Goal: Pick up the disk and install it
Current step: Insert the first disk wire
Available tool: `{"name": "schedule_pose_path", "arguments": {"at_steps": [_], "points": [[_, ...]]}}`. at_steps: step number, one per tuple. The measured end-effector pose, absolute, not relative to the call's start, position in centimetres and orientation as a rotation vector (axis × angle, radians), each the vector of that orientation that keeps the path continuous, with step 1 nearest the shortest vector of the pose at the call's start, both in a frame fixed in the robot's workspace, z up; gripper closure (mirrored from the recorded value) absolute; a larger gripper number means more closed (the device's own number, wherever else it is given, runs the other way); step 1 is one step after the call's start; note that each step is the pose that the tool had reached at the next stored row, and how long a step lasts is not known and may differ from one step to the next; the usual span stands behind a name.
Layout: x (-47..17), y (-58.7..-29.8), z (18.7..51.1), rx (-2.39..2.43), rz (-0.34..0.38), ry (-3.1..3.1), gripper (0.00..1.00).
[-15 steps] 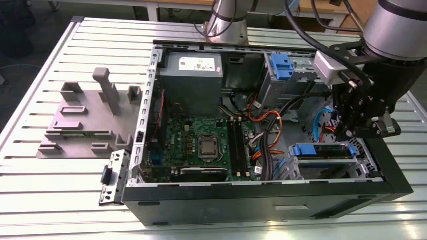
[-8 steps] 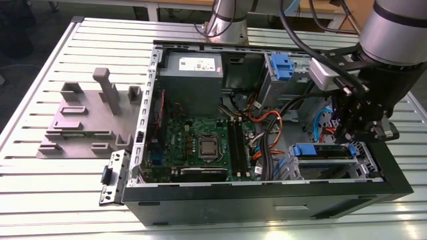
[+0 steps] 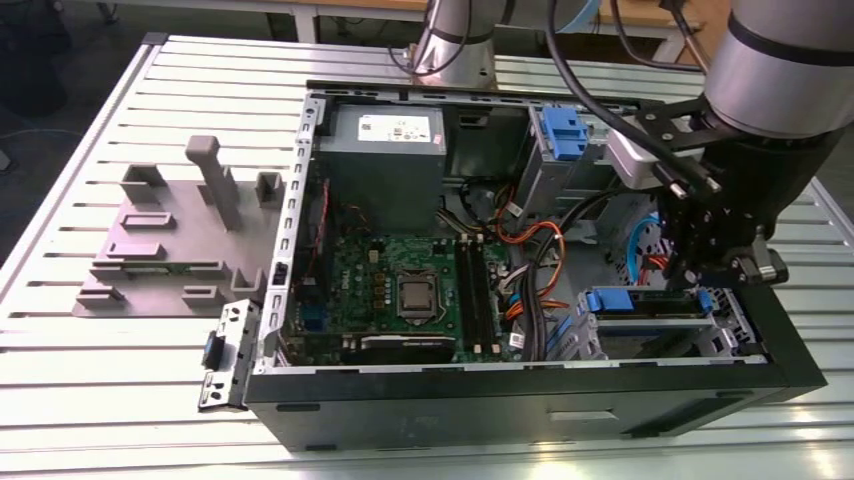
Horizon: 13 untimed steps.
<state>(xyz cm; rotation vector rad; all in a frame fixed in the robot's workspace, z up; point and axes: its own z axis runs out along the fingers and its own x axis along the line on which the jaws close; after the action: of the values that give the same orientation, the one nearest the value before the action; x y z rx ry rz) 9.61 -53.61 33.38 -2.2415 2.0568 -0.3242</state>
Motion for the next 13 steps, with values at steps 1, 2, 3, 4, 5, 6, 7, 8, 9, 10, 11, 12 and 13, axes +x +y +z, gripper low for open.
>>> {"name": "schedule_pose_path", "arguments": {"at_steps": [1, 2, 3, 4, 5, 6, 7, 8, 9, 10, 11, 12, 13], "points": [[9.58, -53.61, 33.34, -2.238, -0.326, 2.059, 0.83], [9.57, -53.61, 33.3, -2.235, -0.327, 2.062, 0.83], [9.56, -53.61, 33.28, -2.231, -0.328, 2.064, 0.83], [9.53, -53.62, 33.28, -2.229, -0.329, 2.066, 0.83], [9.52, -53.62, 33.27, -2.227, -0.33, 2.067, 0.83], [9.51, -53.62, 33.26, -2.226, -0.332, 2.066, 0.83], [9.47, -53.62, 33.26, -2.224, -0.336, 2.064, 0.83], [9.4, -53.62, 33.25, -2.221, -0.34, 2.062, 0.83], [9.31, -53.62, 33.26, -2.219, -0.343, 2.06, 0.83], [9.21, -53.62, 33.26, -2.217, -0.347, 2.059, 0.83], [9.14, -53.63, 33.25, -2.216, -0.349, 2.058, 0.83], [9.12, -53.62, 33.24, -2.215, -0.35, 2.057, 0.83], [9.09, -53.62, 33.21, -2.214, -0.35, 2.057, 0.83]]}}
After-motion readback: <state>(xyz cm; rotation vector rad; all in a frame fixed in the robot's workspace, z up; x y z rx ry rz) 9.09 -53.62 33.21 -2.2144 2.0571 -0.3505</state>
